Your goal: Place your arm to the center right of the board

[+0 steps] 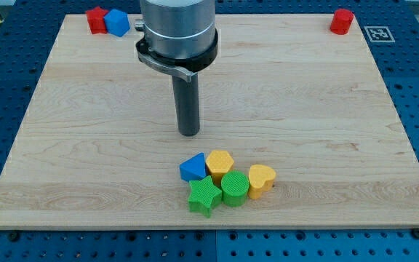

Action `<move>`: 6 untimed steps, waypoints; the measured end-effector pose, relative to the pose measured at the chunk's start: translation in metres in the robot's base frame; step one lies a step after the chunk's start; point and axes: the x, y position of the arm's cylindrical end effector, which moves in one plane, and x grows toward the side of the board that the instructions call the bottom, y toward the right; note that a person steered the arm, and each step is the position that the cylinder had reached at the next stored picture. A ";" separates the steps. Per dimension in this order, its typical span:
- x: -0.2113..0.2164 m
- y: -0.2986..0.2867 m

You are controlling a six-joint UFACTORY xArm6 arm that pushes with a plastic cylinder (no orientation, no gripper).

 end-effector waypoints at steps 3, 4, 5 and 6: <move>-0.018 0.000; -0.055 0.002; -0.065 0.056; -0.065 0.097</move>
